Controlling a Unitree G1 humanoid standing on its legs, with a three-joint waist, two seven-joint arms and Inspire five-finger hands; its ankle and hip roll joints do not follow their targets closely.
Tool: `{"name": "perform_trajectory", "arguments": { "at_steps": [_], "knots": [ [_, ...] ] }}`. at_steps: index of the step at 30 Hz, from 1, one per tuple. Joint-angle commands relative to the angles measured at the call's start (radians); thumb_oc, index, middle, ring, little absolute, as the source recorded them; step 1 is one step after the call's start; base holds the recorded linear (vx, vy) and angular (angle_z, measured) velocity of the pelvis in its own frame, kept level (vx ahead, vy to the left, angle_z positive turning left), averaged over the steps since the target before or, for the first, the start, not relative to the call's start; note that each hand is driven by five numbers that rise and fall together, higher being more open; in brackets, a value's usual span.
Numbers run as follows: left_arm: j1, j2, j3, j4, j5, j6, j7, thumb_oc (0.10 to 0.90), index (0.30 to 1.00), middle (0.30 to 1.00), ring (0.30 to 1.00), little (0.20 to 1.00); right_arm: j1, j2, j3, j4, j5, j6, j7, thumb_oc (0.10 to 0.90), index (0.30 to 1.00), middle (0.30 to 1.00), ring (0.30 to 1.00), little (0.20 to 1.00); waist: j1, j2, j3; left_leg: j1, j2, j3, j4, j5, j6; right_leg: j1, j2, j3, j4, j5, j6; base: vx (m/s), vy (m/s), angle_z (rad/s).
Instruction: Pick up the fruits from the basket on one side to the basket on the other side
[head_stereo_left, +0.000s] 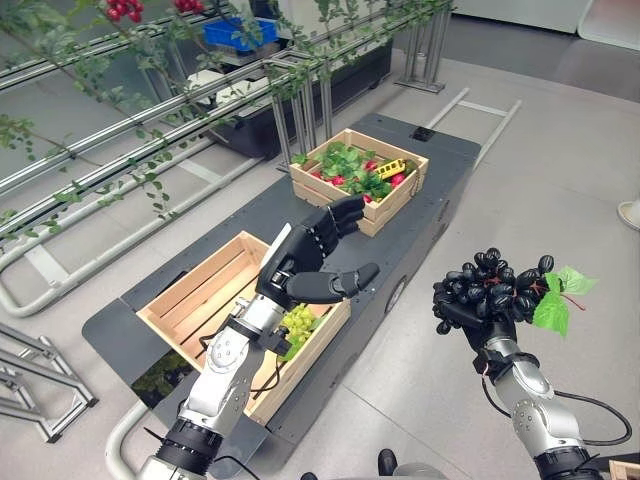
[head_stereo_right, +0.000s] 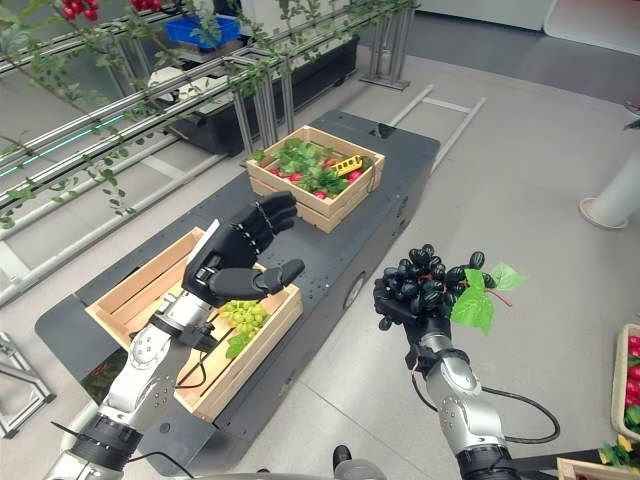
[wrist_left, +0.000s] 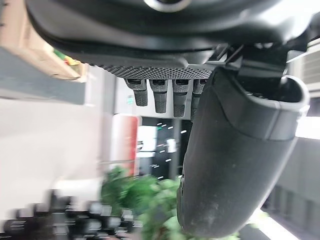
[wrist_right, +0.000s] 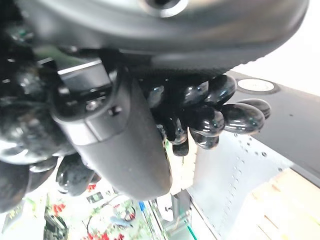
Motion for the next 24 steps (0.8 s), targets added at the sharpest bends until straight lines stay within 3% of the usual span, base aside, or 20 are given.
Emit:
{"name": "perform_trajectory", "arguments": {
  "at_steps": [1, 2, 3, 4, 5, 8, 10, 15, 24],
  "knots": [
    [-0.060, -0.009, 0.032, 0.042, 0.043, -0.064, 0.045, 0.800, 0.900, 0.900, 0.900, 0.900, -0.087, -0.049, -0.107, -0.124, 0.032, -0.187, 0.068, 0.400, 0.300, 0.300, 0.300, 0.300, 0.004, -0.064, -0.048, -0.031, 0.046, 0.013, 0.242, -0.061, -0.014, 0.024, 0.039, 0.048, 0.002, -0.006, -0.069, -0.02, -0.115, -0.27],
    [-0.054, -0.008, 0.033, 0.048, 0.056, -0.067, 0.050, 0.800, 0.900, 0.900, 0.900, 0.900, -0.082, -0.052, -0.105, -0.123, 0.035, -0.185, 0.071, 0.400, 0.300, 0.300, 0.300, 0.300, 0.011, -0.072, -0.031, -0.081, 0.044, -0.022, 0.351, -0.055, -0.012, 0.027, 0.041, 0.060, 0.002, 0.007, -0.078, -0.04, -0.039, -0.28],
    [-0.036, -0.008, 0.033, 0.053, 0.079, -0.076, 0.059, 0.800, 0.900, 0.900, 0.900, 0.900, -0.074, -0.048, -0.094, -0.115, 0.038, -0.194, 0.084, 0.400, 0.300, 0.300, 0.300, 0.300, 0.025, -0.076, -0.005, -0.132, -0.003, -0.110, 0.403, -0.063, 0.008, 0.029, 0.042, 0.094, 0.007, 0.024, -0.079, -0.03, 0.021, -0.36],
    [-0.032, -0.007, 0.034, 0.053, 0.083, -0.074, 0.060, 0.800, 0.900, 0.900, 0.900, 0.900, -0.074, -0.048, -0.092, -0.113, 0.039, -0.195, 0.087, 0.400, 0.300, 0.300, 0.300, 0.300, 0.028, -0.074, -0.001, -0.137, -0.018, -0.132, 0.402, -0.068, 0.015, 0.029, 0.042, 0.102, 0.012, 0.024, -0.077, -0.02, 0.182, -0.54],
    [0.007, 0.006, 0.045, 0.035, 0.101, -0.085, 0.081, 0.800, 0.900, 0.900, 0.900, 0.900, -0.079, -0.048, -0.068, -0.102, 0.042, -0.209, 0.114, 0.400, 0.300, 0.300, 0.300, 0.300, 0.057, -0.060, 0.015, -0.148, -0.101, -0.253, 0.318, -0.079, 0.043, 0.013, 0.058, 0.165, 0.047, 0.020, -0.068, -0.01, 0.202, -0.85],
    [0.032, 0.022, 0.050, 0.005, 0.077, -0.073, 0.079, 0.800, 0.900, 0.900, 0.900, 0.900, -0.105, -0.043, -0.026, -0.082, 0.027, -0.244, 0.101, 0.400, 0.300, 0.300, 0.300, 0.300, 0.097, -0.052, 0.028, -0.179, -0.158, -0.375, 0.186, -0.042, 0.053, 0.005, 0.078, 0.218, 0.064, 0.012, -0.068, -0.03, 0.137, -1.14],
    [0.015, 0.017, 0.023, 0.041, 0.076, -0.079, 0.077, 0.800, 0.900, 0.900, 0.900, 0.900, -0.126, -0.043, 0.000, -0.041, 0.046, -0.273, 0.067, 0.400, 0.300, 0.300, 0.300, 0.300, 0.106, -0.049, 0.026, -0.174, -0.167, -0.378, 0.164, -0.044, 0.065, -0.001, 0.073, 0.206, 0.059, 0.006, -0.067, -0.01, 0.167, -0.99],
    [-0.012, 0.018, -0.026, 0.078, 0.055, -0.083, 0.086, 0.800, 0.900, 0.900, 0.900, 0.900, -0.111, -0.034, 0.006, -0.020, 0.041, -0.286, 0.055, 0.400, 0.300, 0.300, 0.300, 0.300, 0.087, -0.031, -0.014, -0.085, -0.149, -0.374, 0.014, -0.016, 0.077, -0.022, 0.072, 0.167, 0.065, -0.009, -0.048, 0.02, 0.134, -0.81],
    [0.025, -0.002, -0.041, 0.086, 0.038, -0.056, 0.038, 0.800, 0.900, 0.900, 0.900, 0.900, -0.048, 0.006, -0.021, -0.044, 0.022, -0.273, 0.057, 0.400, 0.300, 0.300, 0.300, 0.300, 0.048, -0.022, -0.034, -0.070, -0.146, -0.319, 0.002, -0.047, 0.098, -0.076, 0.057, 0.161, 0.113, -0.010, -0.016, 0.02, 0.098, -0.06]
  ]
}}
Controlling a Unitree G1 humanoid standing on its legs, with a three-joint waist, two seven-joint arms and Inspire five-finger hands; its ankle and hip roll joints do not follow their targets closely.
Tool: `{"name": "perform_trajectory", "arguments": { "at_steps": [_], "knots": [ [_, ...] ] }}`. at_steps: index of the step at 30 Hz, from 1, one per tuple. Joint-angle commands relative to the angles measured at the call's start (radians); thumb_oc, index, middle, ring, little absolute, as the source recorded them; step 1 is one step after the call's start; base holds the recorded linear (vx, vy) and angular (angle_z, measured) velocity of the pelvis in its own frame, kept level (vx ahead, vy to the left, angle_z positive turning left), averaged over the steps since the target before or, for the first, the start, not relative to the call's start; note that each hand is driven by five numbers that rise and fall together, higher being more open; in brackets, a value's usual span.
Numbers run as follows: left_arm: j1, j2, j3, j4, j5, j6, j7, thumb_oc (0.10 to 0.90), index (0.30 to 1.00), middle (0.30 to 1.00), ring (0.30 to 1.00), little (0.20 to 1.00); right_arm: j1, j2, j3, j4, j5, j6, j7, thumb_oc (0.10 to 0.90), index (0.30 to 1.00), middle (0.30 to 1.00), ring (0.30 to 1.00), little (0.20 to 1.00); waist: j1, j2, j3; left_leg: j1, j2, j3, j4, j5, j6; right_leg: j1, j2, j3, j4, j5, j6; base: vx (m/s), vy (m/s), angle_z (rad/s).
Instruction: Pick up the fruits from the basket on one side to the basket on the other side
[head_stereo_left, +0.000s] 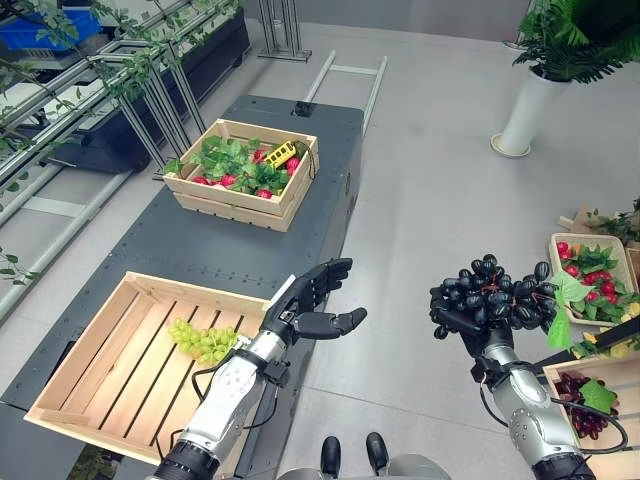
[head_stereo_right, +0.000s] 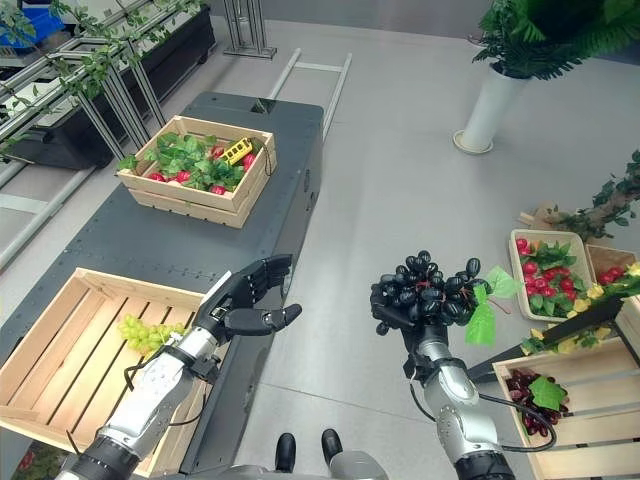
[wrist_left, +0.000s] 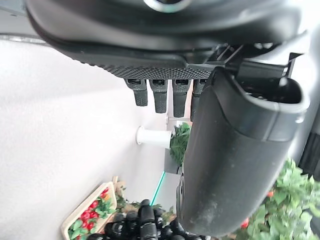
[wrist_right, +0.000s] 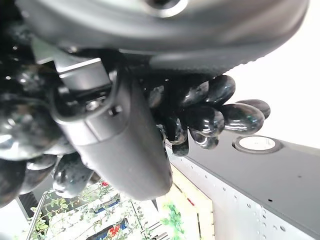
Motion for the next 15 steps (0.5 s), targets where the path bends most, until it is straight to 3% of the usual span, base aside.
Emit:
{"name": "perform_trajectory", "arguments": {
  "at_steps": [1, 2, 3, 5, 6, 7, 9, 10, 12, 15],
  "knots": [
    [-0.058, -0.020, 0.008, -0.034, -0.013, -0.073, -0.022, 0.800, 0.900, 0.900, 0.900, 0.900, -0.070, -0.006, -0.074, -0.099, 0.025, -0.153, 0.024, 0.400, 0.300, 0.300, 0.300, 0.300, -0.006, -0.013, -0.090, 0.017, 0.001, 0.063, 0.002, -0.107, -0.001, -0.050, 0.005, -0.032, 0.101, 0.001, 0.008, 0.00, 0.034, -0.01],
    [-0.058, -0.021, 0.008, -0.034, -0.013, -0.073, -0.022, 0.800, 0.900, 0.900, 0.900, 0.900, -0.070, -0.006, -0.074, -0.099, 0.025, -0.153, 0.024, 0.400, 0.300, 0.300, 0.300, 0.300, -0.006, -0.013, -0.090, 0.017, 0.002, 0.064, 0.002, -0.107, -0.001, -0.050, 0.005, -0.031, 0.101, 0.001, 0.008, -0.02, -0.003, -0.08],
    [-0.047, -0.006, 0.016, -0.033, -0.004, -0.070, 0.005, 0.800, 0.900, 0.900, 0.900, 0.900, -0.088, -0.001, -0.061, -0.088, 0.036, -0.144, 0.050, 0.400, 0.300, 0.300, 0.300, 0.300, 0.009, -0.012, -0.084, 0.020, 0.011, 0.103, 0.002, -0.114, -0.001, -0.065, -0.019, -0.109, 0.144, 0.005, 0.025, -0.03, -0.018, -0.10],
    [-0.036, 0.006, 0.035, -0.039, 0.000, -0.068, 0.031, 0.800, 0.900, 0.900, 0.900, 0.900, -0.108, 0.003, -0.045, -0.076, 0.039, -0.137, 0.070, 0.400, 0.300, 0.300, 0.300, 0.300, 0.030, -0.008, -0.078, 0.024, 0.024, 0.149, 0.002, -0.115, -0.002, -0.071, -0.040, -0.186, 0.196, -0.014, 0.032, -0.08, -0.038, -0.54],
    [-0.017, 0.025, 0.076, -0.042, 0.008, -0.050, 0.077, 0.800, 0.900, 0.900, 0.900, 0.900, -0.143, 0.019, 0.001, -0.044, 0.040, -0.142, 0.088, 0.400, 0.300, 0.300, 0.300, 0.300, 0.076, 0.005, -0.068, 0.021, 0.049, 0.222, 0.002, -0.110, -0.002, -0.077, -0.092, -0.314, 0.304, -0.037, 0.033, -0.13, -0.069, -0.96],
    [-0.015, 0.029, 0.086, -0.036, 0.011, -0.038, 0.093, 0.800, 0.900, 0.900, 0.900, 0.900, -0.151, 0.027, 0.017, -0.032, 0.035, -0.147, 0.090, 0.400, 0.300, 0.300, 0.300, 0.300, 0.089, 0.007, -0.065, 0.019, 0.054, 0.238, 0.002, -0.108, -0.002, -0.077, -0.105, -0.337, 0.326, -0.040, 0.030, -0.15, -0.104, -1.16],
    [-0.016, 0.029, 0.106, -0.003, 0.016, -0.006, 0.134, 0.800, 0.900, 0.900, 0.900, 0.900, -0.170, 0.048, 0.058, 0.007, 0.017, -0.163, 0.092, 0.400, 0.300, 0.300, 0.300, 0.300, 0.116, 0.005, -0.059, 0.018, 0.064, 0.273, 0.002, -0.100, -0.010, -0.039, -0.128, -0.378, 0.294, -0.062, 0.025, -0.05, -0.163, -1.36],
    [-0.017, 0.027, 0.116, 0.013, -0.013, 0.003, 0.160, 0.800, 0.900, 0.900, 0.900, 0.900, -0.175, 0.064, 0.087, 0.027, 0.017, -0.170, 0.099, 0.400, 0.300, 0.300, 0.300, 0.300, 0.140, -0.008, -0.065, 0.018, 0.071, 0.293, 0.002, -0.104, -0.033, 0.044, -0.136, -0.411, 0.148, -0.082, 0.032, 0.01, -0.200, -1.23],
    [-0.014, 0.016, 0.123, 0.020, -0.038, 0.017, 0.177, 0.800, 0.900, 0.900, 0.900, 0.900, -0.186, 0.063, 0.099, 0.050, 0.024, -0.163, 0.099, 0.400, 0.300, 0.300, 0.300, 0.300, 0.155, -0.018, -0.070, 0.002, 0.081, 0.315, 0.010, -0.101, -0.052, 0.084, -0.130, -0.415, 0.045, -0.059, 0.034, -0.04, -0.250, -1.15],
    [-0.018, -0.032, 0.112, 0.041, -0.105, 0.055, 0.196, 0.800, 0.900, 0.900, 0.900, 0.900, -0.212, 0.076, 0.124, 0.056, 0.015, -0.140, 0.058, 0.400, 0.300, 0.300, 0.300, 0.300, 0.145, -0.027, -0.070, -0.024, 0.105, 0.314, 0.022, -0.073, -0.069, 0.071, -0.108, -0.362, -0.012, -0.021, 0.017, -0.05, -0.247, -0.73]
  ]
}}
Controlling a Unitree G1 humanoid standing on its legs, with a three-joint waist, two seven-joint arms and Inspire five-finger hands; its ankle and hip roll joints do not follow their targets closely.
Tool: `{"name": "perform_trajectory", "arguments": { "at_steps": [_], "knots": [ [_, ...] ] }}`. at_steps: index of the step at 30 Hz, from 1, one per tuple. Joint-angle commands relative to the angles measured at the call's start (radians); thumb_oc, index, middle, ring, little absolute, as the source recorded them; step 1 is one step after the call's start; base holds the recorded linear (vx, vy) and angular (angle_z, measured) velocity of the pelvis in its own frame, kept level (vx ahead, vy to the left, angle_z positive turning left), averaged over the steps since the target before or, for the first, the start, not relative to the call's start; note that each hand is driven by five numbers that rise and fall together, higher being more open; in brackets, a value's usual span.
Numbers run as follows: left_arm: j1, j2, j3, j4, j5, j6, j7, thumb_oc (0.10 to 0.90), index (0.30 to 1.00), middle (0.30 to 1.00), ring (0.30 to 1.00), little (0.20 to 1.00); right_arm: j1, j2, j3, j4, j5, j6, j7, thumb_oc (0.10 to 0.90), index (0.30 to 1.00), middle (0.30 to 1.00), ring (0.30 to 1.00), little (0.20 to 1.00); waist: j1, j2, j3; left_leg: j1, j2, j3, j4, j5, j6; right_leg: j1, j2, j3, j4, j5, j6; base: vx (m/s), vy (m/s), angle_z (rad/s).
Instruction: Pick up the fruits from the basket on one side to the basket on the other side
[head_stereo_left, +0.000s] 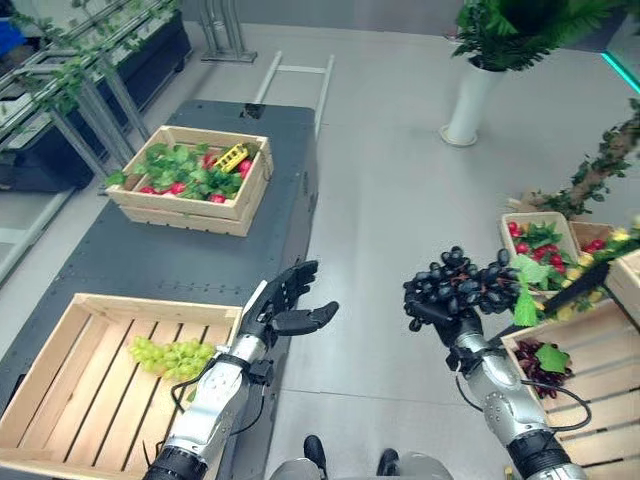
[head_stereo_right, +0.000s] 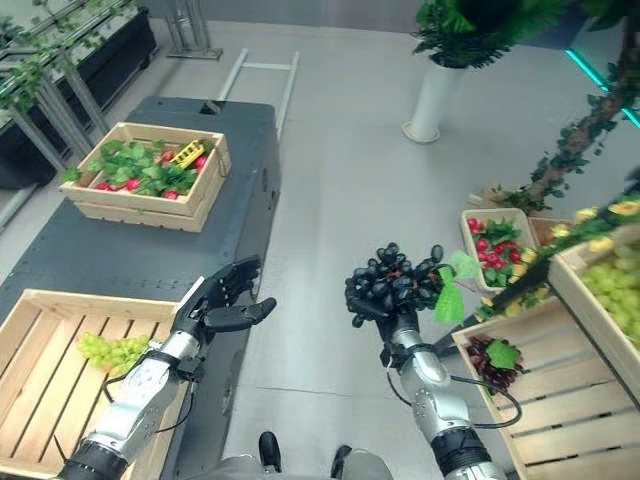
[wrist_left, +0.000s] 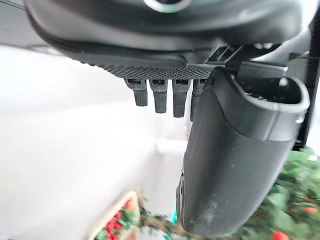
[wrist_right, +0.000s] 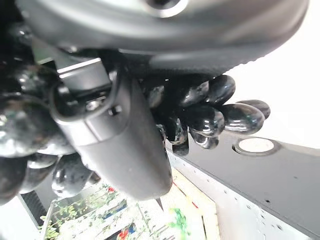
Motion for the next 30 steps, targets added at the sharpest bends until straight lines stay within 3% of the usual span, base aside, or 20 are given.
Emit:
{"name": "perform_trajectory", "arguments": {
  "at_steps": [1, 5, 8, 9, 10, 12, 14, 15, 17, 22, 30],
  "knots": [
    [-0.067, -0.060, 0.009, -0.032, -0.062, -0.047, 0.011, 0.800, 0.900, 0.900, 0.900, 0.900, -0.072, 0.001, -0.027, -0.085, 0.003, -0.123, 0.003, 0.400, 0.300, 0.300, 0.300, 0.300, -0.034, -0.009, -0.069, -0.053, -0.034, -0.136, 0.020, -0.057, 0.002, 0.070, -0.001, 0.024, -0.119, 0.083, -0.028, 0.03, -0.194, -0.50],
    [-0.045, -0.087, -0.016, -0.034, -0.050, -0.049, 0.008, 0.800, 0.900, 0.900, 0.900, 0.900, -0.041, -0.002, -0.036, -0.091, 0.003, -0.104, -0.014, 0.400, 0.300, 0.300, 0.300, 0.300, -0.052, -0.014, -0.068, -0.062, -0.024, -0.151, 0.048, -0.062, -0.008, 0.067, 0.012, 0.027, -0.119, 0.080, -0.050, 0.03, -0.179, -0.15],
    [-0.037, -0.091, -0.026, -0.029, -0.041, -0.070, 0.001, 0.800, 0.900, 0.900, 0.900, 0.900, -0.019, -0.004, -0.038, -0.090, 0.003, -0.100, 0.001, 0.400, 0.300, 0.300, 0.300, 0.300, -0.070, -0.024, -0.059, -0.071, -0.015, -0.142, 0.143, -0.114, -0.014, 0.071, 0.018, 0.044, -0.112, 0.066, -0.064, 0.05, -0.141, -0.01],
    [-0.027, -0.096, -0.024, -0.037, -0.037, -0.080, 0.010, 0.800, 0.900, 0.900, 0.900, 0.900, 0.002, -0.002, -0.036, -0.101, -0.008, -0.089, 0.009, 0.400, 0.300, 0.300, 0.300, 0.300, -0.077, -0.034, -0.048, -0.109, -0.001, -0.135, 0.284, -0.143, -0.019, 0.077, 0.021, 0.056, -0.113, 0.071, -0.080, 0.02, -0.174, 0.02],
    [-0.020, -0.097, -0.016, -0.051, -0.039, -0.084, 0.020, 0.800, 0.900, 0.900, 0.900, 0.900, 0.020, -0.002, -0.034, -0.111, -0.012, -0.080, 0.015, 0.400, 0.300, 0.300, 0.300, 0.300, -0.078, -0.044, -0.035, -0.167, 0.005, -0.148, 0.406, -0.105, -0.020, 0.072, 0.023, 0.063, -0.119, 0.091, -0.095, -0.01, -0.169, -0.11],
    [-0.011, -0.098, -0.006, -0.062, -0.044, -0.096, 0.031, 0.800, 0.900, 0.900, 0.900, 0.900, 0.032, 0.001, -0.027, -0.111, -0.017, -0.075, 0.031, 0.400, 0.300, 0.300, 0.300, 0.300, -0.076, -0.045, -0.024, -0.192, 0.000, -0.175, 0.456, -0.102, -0.018, 0.075, 0.025, 0.077, -0.118, 0.098, -0.096, 0.01, -0.024, -0.34],
    [0.003, -0.103, 0.004, -0.068, -0.051, -0.118, 0.053, 0.800, 0.900, 0.900, 0.900, 0.900, 0.040, 0.009, -0.011, -0.100, -0.023, -0.068, 0.062, 0.400, 0.300, 0.300, 0.300, 0.300, -0.067, -0.037, -0.019, -0.179, -0.051, -0.259, 0.371, -0.096, -0.009, 0.069, 0.028, 0.123, -0.103, 0.097, -0.085, 0.10, 0.157, -0.61],
    [0.010, -0.102, -0.001, -0.084, -0.059, -0.124, 0.067, 0.800, 0.900, 0.900, 0.900, 0.900, 0.029, 0.014, 0.021, -0.096, -0.022, -0.068, 0.056, 0.400, 0.300, 0.300, 0.300, 0.300, -0.050, -0.018, -0.020, -0.145, -0.088, -0.371, 0.137, -0.050, -0.006, 0.067, 0.044, 0.179, -0.103, 0.098, -0.076, 0.10, 0.180, -0.60],
    [0.003, -0.100, -0.008, -0.086, -0.059, -0.129, 0.068, 0.800, 0.900, 0.900, 0.900, 0.900, 0.024, 0.018, 0.032, -0.092, -0.021, -0.079, 0.039, 0.400, 0.300, 0.300, 0.300, 0.300, -0.045, -0.012, -0.015, -0.163, -0.090, -0.395, 0.080, -0.014, -0.015, 0.069, 0.050, 0.194, -0.104, 0.094, -0.080, 0.09, 0.200, -0.83],
    [-0.076, -0.096, -0.030, -0.046, -0.022, -0.156, 0.109, 0.800, 0.900, 0.900, 0.900, 0.900, 0.054, 0.024, 0.033, -0.076, 0.039, -0.074, 0.023, 0.400, 0.300, 0.300, 0.300, 0.300, -0.073, 0.008, -0.041, -0.106, -0.095, -0.396, -0.001, -0.016, 0.006, 0.056, 0.031, 0.173, -0.077, 0.063, -0.054, 0.10, 0.198, -0.67],
    [-0.027, -0.079, -0.015, -0.037, -0.029, -0.115, 0.087, 0.800, 0.900, 0.900, 0.900, 0.900, 0.101, 0.067, -0.004, -0.057, 0.059, -0.070, -0.008, 0.400, 0.300, 0.300, 0.300, 0.300, -0.088, 0.009, -0.050, -0.050, -0.099, -0.358, 0.001, -0.058, 0.046, 0.024, -0.003, 0.163, -0.039, 0.063, -0.029, 0.11, 0.146, -0.18]
  ]
}}
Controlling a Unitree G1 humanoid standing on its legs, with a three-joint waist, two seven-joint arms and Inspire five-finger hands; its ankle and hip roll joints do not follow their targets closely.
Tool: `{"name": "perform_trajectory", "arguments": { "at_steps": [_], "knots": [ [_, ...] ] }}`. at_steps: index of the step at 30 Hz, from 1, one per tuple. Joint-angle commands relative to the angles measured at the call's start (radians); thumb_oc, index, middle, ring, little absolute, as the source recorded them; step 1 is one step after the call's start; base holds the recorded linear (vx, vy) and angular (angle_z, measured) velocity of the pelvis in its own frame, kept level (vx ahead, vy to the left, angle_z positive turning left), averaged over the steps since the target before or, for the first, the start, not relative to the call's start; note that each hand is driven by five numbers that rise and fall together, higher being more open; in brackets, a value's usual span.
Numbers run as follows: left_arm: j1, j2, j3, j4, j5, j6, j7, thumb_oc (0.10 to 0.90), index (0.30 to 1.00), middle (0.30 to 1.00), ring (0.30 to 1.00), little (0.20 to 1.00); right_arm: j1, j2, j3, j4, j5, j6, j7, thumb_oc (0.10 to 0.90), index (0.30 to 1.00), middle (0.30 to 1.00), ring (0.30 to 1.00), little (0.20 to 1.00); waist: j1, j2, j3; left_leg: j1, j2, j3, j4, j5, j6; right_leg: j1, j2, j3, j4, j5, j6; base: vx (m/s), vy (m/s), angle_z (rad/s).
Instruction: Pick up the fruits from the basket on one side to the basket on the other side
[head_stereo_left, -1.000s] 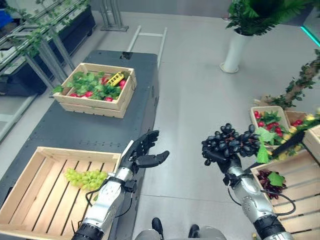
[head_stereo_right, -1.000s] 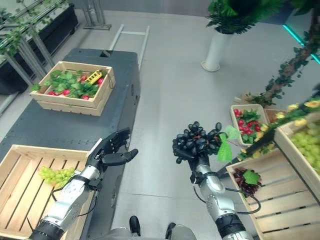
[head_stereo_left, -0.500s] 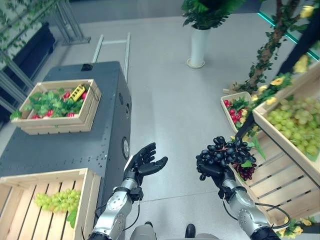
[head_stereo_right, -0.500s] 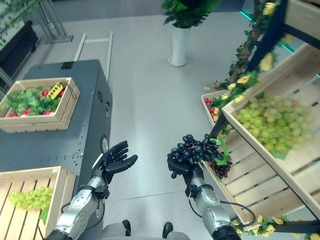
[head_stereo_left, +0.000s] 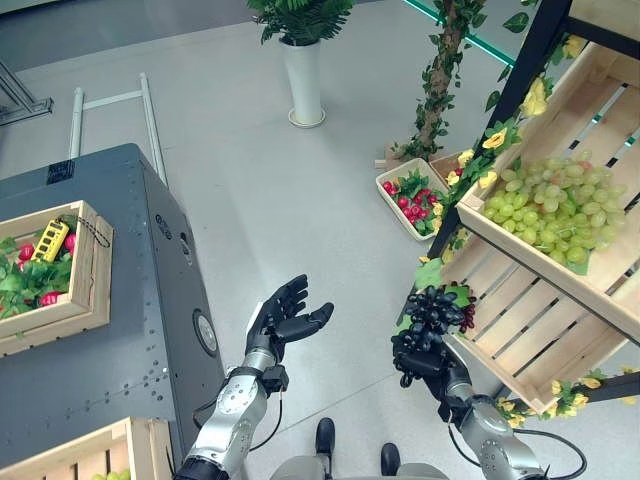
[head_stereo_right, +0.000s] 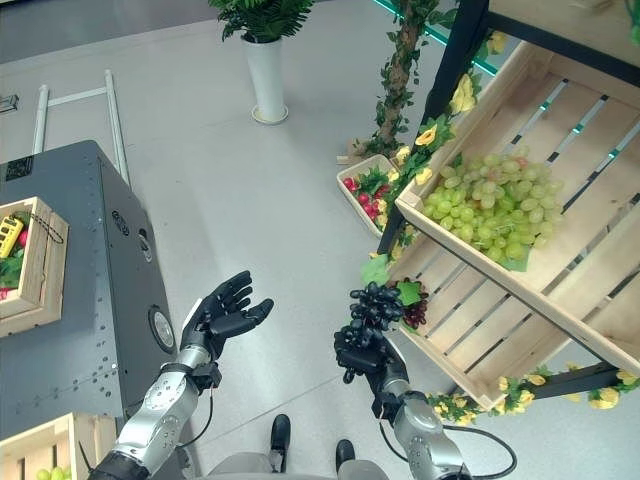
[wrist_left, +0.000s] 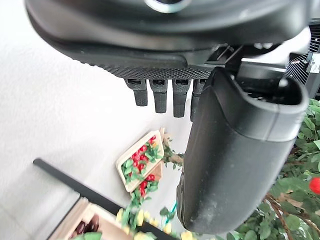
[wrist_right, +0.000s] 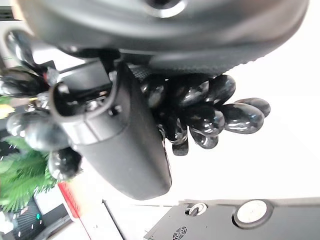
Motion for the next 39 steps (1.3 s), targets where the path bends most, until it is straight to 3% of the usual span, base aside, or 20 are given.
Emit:
{"name": "perform_trajectory", "arguments": {
  "at_steps": [1, 5, 8, 9, 13, 15, 16, 17, 19, 20, 21, 23, 24, 27, 30, 34, 39],
  "knots": [
    [-0.037, 0.017, 0.028, -0.056, 0.019, -0.102, -0.017, 0.800, 0.900, 0.900, 0.900, 0.900, -0.096, 0.040, -0.047, -0.083, 0.051, -0.093, 0.000, 0.400, 0.300, 0.300, 0.300, 0.300, 0.019, -0.020, -0.055, 0.046, 0.012, 0.011, 0.005, -0.116, -0.011, -0.044, -0.019, -0.049, 0.080, 0.030, -0.045, 0.06, 0.078, -0.11],
    [-0.013, 0.019, 0.021, -0.050, 0.014, -0.086, -0.036, 0.800, 0.900, 0.900, 0.900, 0.900, -0.075, 0.058, -0.054, -0.065, 0.049, -0.078, -0.013, 0.400, 0.300, 0.300, 0.300, 0.300, 0.013, -0.018, -0.044, 0.041, 0.012, 0.035, 0.015, -0.127, 0.010, -0.070, -0.020, -0.053, 0.168, -0.011, -0.041, 0.09, 0.090, -0.24],
    [0.007, 0.038, 0.023, -0.060, 0.021, -0.087, -0.038, 0.800, 0.900, 0.900, 0.900, 0.900, -0.059, 0.066, -0.056, -0.065, 0.052, -0.073, 0.003, 0.400, 0.300, 0.300, 0.300, 0.300, 0.007, -0.019, -0.020, 0.036, 0.017, 0.062, 0.032, -0.127, 0.014, -0.172, -0.022, -0.090, 0.351, 0.016, -0.018, 0.03, -0.024, -0.36],
    [0.007, 0.044, 0.027, -0.060, 0.018, -0.085, -0.038, 0.800, 0.900, 0.900, 0.900, 0.900, -0.061, 0.066, -0.055, -0.066, 0.051, -0.073, 0.009, 0.400, 0.300, 0.300, 0.300, 0.300, 0.007, -0.018, -0.009, 0.036, 0.022, 0.069, 0.034, -0.127, 0.011, -0.192, -0.030, -0.099, 0.358, 0.027, -0.017, -0.01, -0.107, -0.47],
    [-0.049, 0.043, 0.037, -0.054, -0.001, -0.093, -0.012, 0.800, 0.900, 0.900, 0.900, 0.900, -0.125, 0.060, -0.029, -0.023, 0.046, -0.111, 0.028, 0.400, 0.300, 0.300, 0.300, 0.300, 0.038, -0.006, 0.027, 0.029, 0.047, 0.097, 0.009, -0.118, -0.010, -0.205, -0.076, -0.157, 0.211, 0.072, -0.024, -0.06, -0.192, -0.40],
    [-0.070, 0.036, 0.032, -0.041, -0.013, -0.081, 0.018, 0.800, 0.900, 0.900, 0.900, 0.900, -0.158, 0.053, -0.013, -0.003, 0.038, -0.110, 0.014, 0.400, 0.300, 0.300, 0.300, 0.300, 0.043, -0.007, 0.031, 0.025, 0.056, 0.098, 0.006, -0.116, -0.013, -0.190, -0.059, -0.139, 0.179, 0.063, -0.025, 0.03, -0.283, -0.38],
    [-0.071, 0.023, 0.033, -0.048, -0.035, -0.066, 0.026, 0.800, 0.900, 0.900, 0.900, 0.900, -0.157, 0.052, -0.004, -0.034, 0.041, -0.097, -0.017, 0.400, 0.300, 0.300, 0.300, 0.300, 0.033, -0.018, 0.030, 0.014, 0.061, 0.082, 0.034, -0.117, -0.022, -0.173, -0.039, -0.103, 0.146, 0.063, -0.033, 0.09, -0.320, -0.11],
    [-0.060, 0.017, 0.034, -0.061, -0.024, -0.067, 0.036, 0.800, 0.900, 0.900, 0.900, 0.900, -0.152, 0.052, -0.004, -0.045, 0.040, -0.092, -0.011, 0.400, 0.300, 0.300, 0.300, 0.300, 0.033, -0.025, 0.028, 0.010, 0.066, 0.089, 0.057, -0.124, -0.026, -0.162, -0.039, -0.109, 0.135, 0.062, -0.039, 0.14, -0.388, 0.33],
    [-0.029, 0.010, 0.035, -0.081, -0.008, -0.079, 0.051, 0.800, 0.900, 0.900, 0.900, 0.900, -0.139, 0.051, -0.006, -0.050, 0.031, -0.086, 0.005, 0.400, 0.300, 0.300, 0.300, 0.300, 0.034, -0.043, 0.026, -0.013, 0.072, 0.113, 0.162, -0.162, -0.036, -0.138, -0.040, -0.120, 0.121, 0.058, -0.056, 0.10, -0.243, 0.38],
    [0.000, 0.003, 0.036, -0.091, -0.014, -0.087, 0.048, 0.800, 0.900, 0.900, 0.900, 0.900, -0.121, 0.042, -0.010, -0.050, 0.031, -0.094, 0.007, 0.400, 0.300, 0.300, 0.300, 0.300, 0.037, -0.051, 0.037, -0.080, 0.072, 0.101, 0.316, -0.148, -0.054, -0.115, -0.032, -0.119, 0.118, 0.053, -0.076, 0.05, -0.161, 0.01],
    [0.009, 0.000, 0.039, -0.094, -0.016, -0.089, 0.044, 0.800, 0.900, 0.900, 0.900, 0.900, -0.115, 0.039, -0.012, -0.049, 0.032, -0.099, 0.006, 0.400, 0.300, 0.300, 0.300, 0.300, 0.040, -0.052, 0.043, -0.105, 0.069, 0.093, 0.360, -0.142, -0.057, -0.107, -0.029, -0.120, 0.121, 0.049, -0.082, 0.05, -0.140, 0.07],
    [0.018, -0.007, 0.040, -0.086, -0.022, -0.103, 0.035, 0.800, 0.900, 0.900, 0.900, 0.900, -0.109, 0.030, -0.014, -0.042, 0.037, -0.109, 0.005, 0.400, 0.300, 0.300, 0.300, 0.300, 0.046, -0.039, 0.053, -0.136, 0.056, 0.047, 0.326, -0.113, -0.067, -0.100, -0.015, -0.105, 0.133, 0.038, -0.089, 0.02, 0.020, 0.04],
    [0.013, -0.011, 0.032, -0.079, -0.024, -0.127, 0.032, 0.800, 0.900, 0.900, 0.900, 0.900, -0.116, 0.022, -0.023, -0.038, 0.046, -0.132, 0.010, 0.400, 0.300, 0.300, 0.300, 0.300, 0.047, -0.025, 0.063, -0.135, 0.075, 0.050, 0.223, -0.074, -0.080, -0.092, -0.012, -0.115, 0.143, 0.022, -0.089, 0.00, 0.073, -0.15],
    [-0.018, -0.006, 0.019, -0.060, -0.011, -0.138, 0.042, 0.800, 0.900, 0.900, 0.900, 0.900, -0.109, 0.023, -0.037, -0.062, 0.046, -0.155, -0.001, 0.400, 0.300, 0.300, 0.300, 0.300, 0.029, -0.017, 0.059, -0.108, 0.070, 0.059, 0.202, -0.120, -0.060, -0.116, -0.032, -0.133, 0.190, -0.012, -0.083, 0.02, 0.101, -0.13],
    [-0.035, 0.004, 0.016, -0.068, -0.001, -0.128, 0.062, 0.800, 0.900, 0.900, 0.900, 0.900, -0.101, 0.021, -0.055, -0.078, 0.040, -0.179, -0.008, 0.400, 0.300, 0.300, 0.300, 0.300, 0.019, -0.014, 0.063, -0.099, 0.075, 0.074, 0.216, -0.136, -0.063, -0.132, -0.046, -0.158, 0.220, -0.023, -0.081, 0.04, 0.056, -0.08],
    [-0.034, 0.012, 0.017, -0.097, -0.017, -0.122, 0.068, 0.800, 0.900, 0.900, 0.900, 0.900, -0.125, -0.001, -0.083, -0.120, 0.027, -0.214, -0.031, 0.400, 0.300, 0.300, 0.300, 0.300, 0.015, -0.014, 0.101, -0.154, 0.070, 0.074, 0.324, -0.177, -0.065, -0.169, -0.051, -0.161, 0.275, -0.045, -0.095, -0.02, 0.019, 0.00],
    [-0.043, 0.021, 0.000, -0.117, -0.036, -0.142, 0.103, 0.800, 0.900, 0.900, 0.900, 0.900, -0.190, -0.039, -0.103, -0.187, -0.008, -0.246, -0.049, 0.400, 0.300, 0.300, 0.300, 0.300, 0.010, -0.015, 0.171, -0.279, 0.080, 0.089, 0.495, -0.236, -0.052, -0.301, -0.050, -0.142, 0.441, -0.093, -0.120, -0.12, 0.023, -0.02]
  ]
}}
